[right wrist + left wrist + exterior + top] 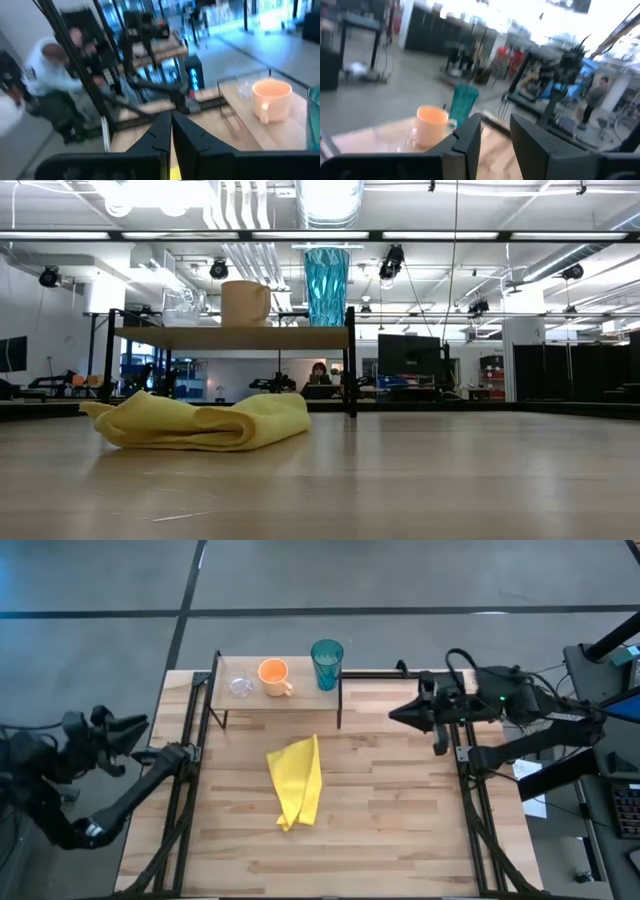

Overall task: Stack small to large cups/mugs on shelf
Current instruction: Return to Home Position

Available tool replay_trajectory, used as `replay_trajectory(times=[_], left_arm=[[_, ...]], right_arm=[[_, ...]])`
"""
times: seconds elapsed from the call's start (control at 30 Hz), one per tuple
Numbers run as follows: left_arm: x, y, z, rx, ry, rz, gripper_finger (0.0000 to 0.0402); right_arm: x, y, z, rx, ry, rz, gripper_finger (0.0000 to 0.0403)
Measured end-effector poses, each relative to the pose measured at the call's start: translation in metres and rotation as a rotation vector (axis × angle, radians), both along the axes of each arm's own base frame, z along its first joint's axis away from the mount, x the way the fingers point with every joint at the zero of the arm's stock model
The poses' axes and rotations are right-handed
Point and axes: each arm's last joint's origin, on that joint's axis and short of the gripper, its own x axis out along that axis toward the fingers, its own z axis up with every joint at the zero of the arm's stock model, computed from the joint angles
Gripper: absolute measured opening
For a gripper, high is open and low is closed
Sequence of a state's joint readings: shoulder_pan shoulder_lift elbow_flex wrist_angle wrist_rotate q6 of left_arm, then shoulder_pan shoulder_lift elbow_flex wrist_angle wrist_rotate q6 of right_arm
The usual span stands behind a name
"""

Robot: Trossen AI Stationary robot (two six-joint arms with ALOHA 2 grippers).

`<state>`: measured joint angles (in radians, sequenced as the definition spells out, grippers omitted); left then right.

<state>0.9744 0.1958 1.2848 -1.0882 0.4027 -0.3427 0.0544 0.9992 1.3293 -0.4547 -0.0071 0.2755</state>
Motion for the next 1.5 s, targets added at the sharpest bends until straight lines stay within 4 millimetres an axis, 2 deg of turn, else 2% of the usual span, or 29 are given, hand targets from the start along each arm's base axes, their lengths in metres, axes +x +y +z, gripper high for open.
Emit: replay_trajectory(times=[0.1,0.2,0.3,0.4,0.63,0.8,1.03,1.23,1.37,1.5], left_arm=[[-0.007,-0.011,-0.010,0.057,-0.036,0.003,0.0092],[-0.012,-0.021,-0.019,0.073,-0.069,-0.006,0.0092],[-0.013,-0.023,-0.028,0.068,-0.069,-0.009,0.0092],[-0.010,-0.021,-0.036,-0.012,-0.033,-0.010,0.0092],[0.014,0.000,-0.043,0.039,-0.005,-0.057,0.0092],[0.032,0.016,-0.048,0.074,-0.019,-0.166,0.0092],[0.042,0.026,-0.056,0.054,-0.006,-0.114,0.0092],[0.050,0.039,-0.054,0.151,-0.043,-0.126,0.0092],[0.056,0.053,-0.065,0.105,-0.059,-0.200,0.0092],[0.058,0.063,-0.076,0.091,-0.039,-0.195,0.0092]], right_arm=[[-0.014,-0.001,-0.011,0.009,-0.075,0.005,0.0009],[-0.026,-0.001,-0.028,0.010,-0.059,0.010,0.0009],[-0.033,-0.001,-0.049,0.015,-0.055,0.010,0.0009],[-0.039,-0.001,-0.069,-0.003,-0.140,0.024,0.0009],[-0.050,-0.002,-0.123,0.035,-0.296,0.028,0.0009],[-0.061,-0.003,-0.150,0.055,-0.320,0.028,0.0009],[-0.079,-0.004,-0.166,0.034,-0.378,0.023,0.0009],[-0.089,-0.005,-0.178,0.026,-0.411,0.000,0.0009],[-0.090,-0.006,-0.188,0.029,-0.407,-0.044,0.0009],[-0.091,-0.007,-0.195,0.037,-0.398,-0.061,0.0009]])
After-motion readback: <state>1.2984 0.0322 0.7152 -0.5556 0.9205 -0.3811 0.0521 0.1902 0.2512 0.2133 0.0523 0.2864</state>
